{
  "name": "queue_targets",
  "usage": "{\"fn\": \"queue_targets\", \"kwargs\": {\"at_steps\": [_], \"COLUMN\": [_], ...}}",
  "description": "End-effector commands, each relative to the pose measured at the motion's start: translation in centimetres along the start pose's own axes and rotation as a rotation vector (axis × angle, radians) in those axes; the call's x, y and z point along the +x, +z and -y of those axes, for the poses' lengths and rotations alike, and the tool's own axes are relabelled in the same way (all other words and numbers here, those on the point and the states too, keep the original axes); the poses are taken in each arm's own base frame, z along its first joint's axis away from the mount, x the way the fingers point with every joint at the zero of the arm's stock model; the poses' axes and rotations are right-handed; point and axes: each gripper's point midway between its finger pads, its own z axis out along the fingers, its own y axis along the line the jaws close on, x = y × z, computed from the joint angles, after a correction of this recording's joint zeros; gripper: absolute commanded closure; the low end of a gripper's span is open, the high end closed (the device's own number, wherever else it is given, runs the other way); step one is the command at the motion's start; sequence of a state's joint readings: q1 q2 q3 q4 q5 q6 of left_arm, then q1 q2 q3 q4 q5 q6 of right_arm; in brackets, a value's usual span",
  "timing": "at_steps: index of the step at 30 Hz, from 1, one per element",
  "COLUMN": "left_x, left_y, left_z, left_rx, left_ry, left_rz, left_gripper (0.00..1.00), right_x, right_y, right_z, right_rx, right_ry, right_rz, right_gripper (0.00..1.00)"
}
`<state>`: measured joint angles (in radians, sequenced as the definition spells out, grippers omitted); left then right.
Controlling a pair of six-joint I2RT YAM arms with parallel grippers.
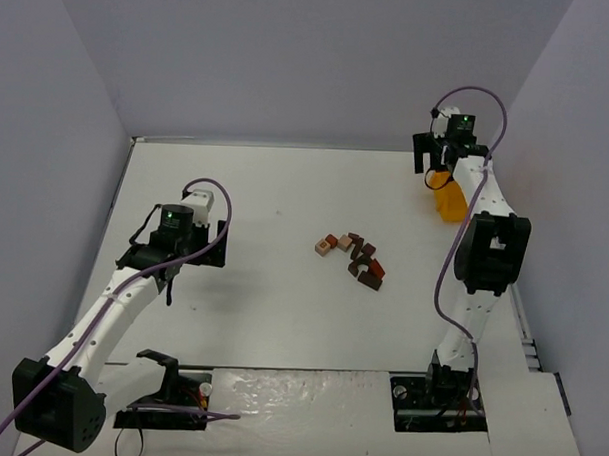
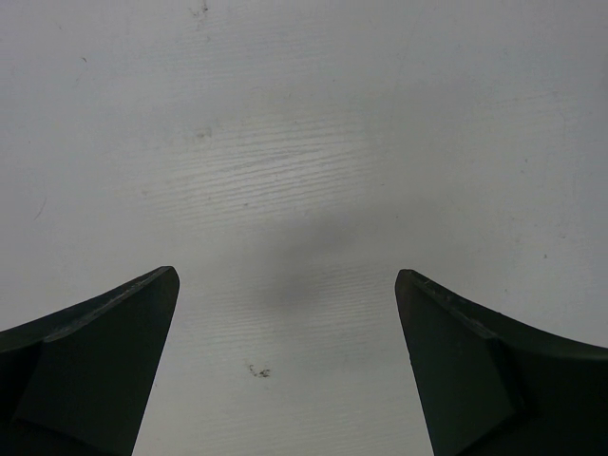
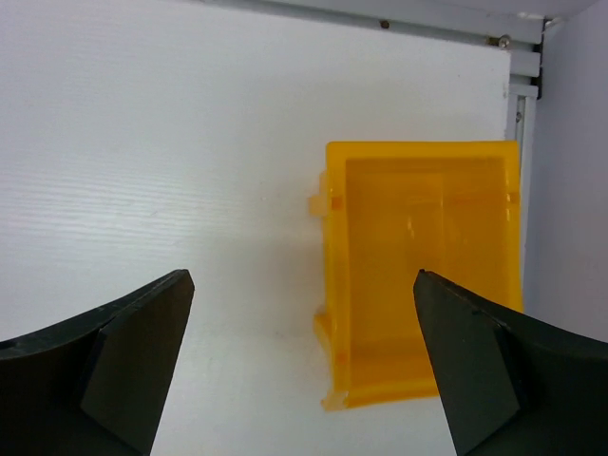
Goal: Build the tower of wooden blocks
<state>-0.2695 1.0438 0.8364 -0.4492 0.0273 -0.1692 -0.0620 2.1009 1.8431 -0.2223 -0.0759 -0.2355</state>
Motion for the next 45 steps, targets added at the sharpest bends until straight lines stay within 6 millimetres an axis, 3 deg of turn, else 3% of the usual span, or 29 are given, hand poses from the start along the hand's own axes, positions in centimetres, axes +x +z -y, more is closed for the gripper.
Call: {"fn": "queue_targets", "kwargs": {"at_steps": [1, 4, 6, 7, 9, 13, 20, 29, 40, 45], "left_x": [-4.1, -4.3, -4.8, -5.1, -5.6, -6.6, -8.6, -9.0, -6.5, -6.0], "left_y": [-2.3, -3.1, -3.7, -4.1, -4.6, -5.4, -6.7, -5.3, -1.1, 1.3], "left_z": [0.7, 0.6, 0.4, 0.3, -0.2, -0.2, 2.5, 5.2, 10.9, 14.0], "left_rx": [0.030, 0.023, 0.009, 0.004, -0.021, -0.025, 0.096, 0.130, 0.242, 0.330], "left_ry": [-0.016, -0.030, -0.030, -0.027, -0.031, -0.053, -0.108, -0.138, -0.116, -0.090], "left_rz": [0.144, 0.162, 0.181, 0.192, 0.207, 0.222, 0.178, 0.131, 0.046, 0.046], "left_gripper": [0.03, 0.03, 0.03, 0.03, 0.03, 0.03, 0.03, 0.03, 0.03, 0.03], "right_x": [-7.7, -5.1, -4.2, -3.0, -0.6, 1.5, 5.0, 8.5, 8.0, 9.2], "right_y": [-14.5, -19.9, -25.7, -27.3, -27.8, -30.4, -31.3, -31.6, -31.0, -28.6], "right_z": [-0.9, -1.2, -0.8, -1.0, -1.6, -4.0, -7.4, -9.6, -9.5, -9.2], "right_rx": [-0.015, 0.001, 0.043, 0.047, 0.064, 0.001, -0.140, -0.239, -0.224, -0.181], "right_ry": [0.096, 0.178, 0.236, 0.291, 0.335, 0.347, 0.364, 0.363, 0.345, 0.334], "right_rz": [0.293, 0.322, 0.417, 0.438, 0.424, 0.472, 0.440, 0.365, 0.332, 0.258], "right_gripper": [0.00, 0.00, 0.00, 0.00, 0.00, 0.00, 0.00, 0.01, 0.02, 0.02]}}
